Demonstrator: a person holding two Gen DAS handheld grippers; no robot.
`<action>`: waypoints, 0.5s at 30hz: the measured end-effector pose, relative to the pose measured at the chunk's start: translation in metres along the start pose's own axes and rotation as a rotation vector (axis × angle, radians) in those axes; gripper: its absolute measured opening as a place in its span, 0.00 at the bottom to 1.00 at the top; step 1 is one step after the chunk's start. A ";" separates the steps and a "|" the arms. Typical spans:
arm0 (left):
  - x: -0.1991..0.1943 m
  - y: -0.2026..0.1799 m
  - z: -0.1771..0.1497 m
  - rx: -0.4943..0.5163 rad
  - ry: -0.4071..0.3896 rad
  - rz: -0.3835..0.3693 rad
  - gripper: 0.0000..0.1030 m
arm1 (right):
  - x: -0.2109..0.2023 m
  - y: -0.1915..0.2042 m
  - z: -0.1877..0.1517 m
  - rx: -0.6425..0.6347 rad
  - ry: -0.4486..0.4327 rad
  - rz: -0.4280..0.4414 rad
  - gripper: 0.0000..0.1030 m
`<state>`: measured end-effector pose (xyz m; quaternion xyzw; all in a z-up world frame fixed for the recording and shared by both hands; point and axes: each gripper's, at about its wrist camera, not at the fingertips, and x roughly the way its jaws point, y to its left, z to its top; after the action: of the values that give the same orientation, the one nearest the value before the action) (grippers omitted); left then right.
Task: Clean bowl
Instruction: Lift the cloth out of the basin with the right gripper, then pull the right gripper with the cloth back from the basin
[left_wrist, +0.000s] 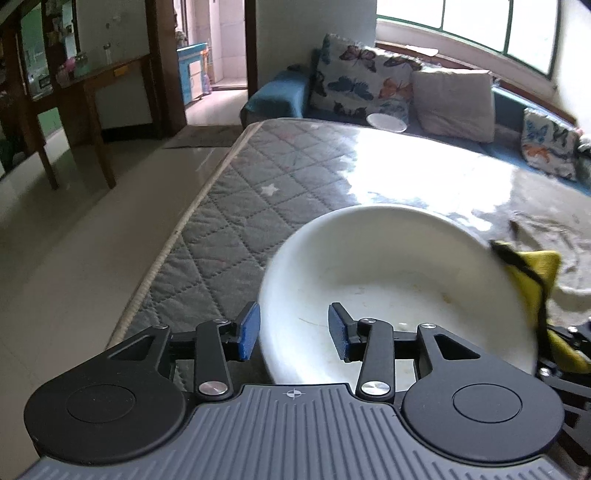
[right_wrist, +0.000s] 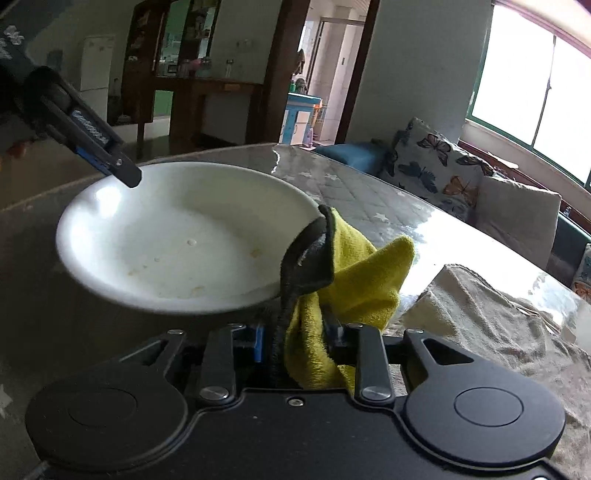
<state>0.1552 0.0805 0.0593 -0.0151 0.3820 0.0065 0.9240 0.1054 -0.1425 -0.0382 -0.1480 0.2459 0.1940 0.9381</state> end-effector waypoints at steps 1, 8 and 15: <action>-0.002 0.000 0.000 -0.002 -0.004 -0.002 0.44 | -0.002 -0.001 -0.002 0.005 -0.003 -0.002 0.30; -0.023 -0.011 -0.011 0.008 -0.039 -0.023 0.49 | -0.018 -0.006 -0.014 0.041 -0.027 -0.017 0.36; -0.035 -0.019 -0.027 0.005 -0.042 -0.050 0.54 | -0.035 -0.011 -0.027 0.078 -0.050 -0.031 0.44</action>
<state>0.1119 0.0607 0.0651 -0.0221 0.3622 -0.0173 0.9317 0.0714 -0.1721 -0.0409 -0.1104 0.2273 0.1735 0.9519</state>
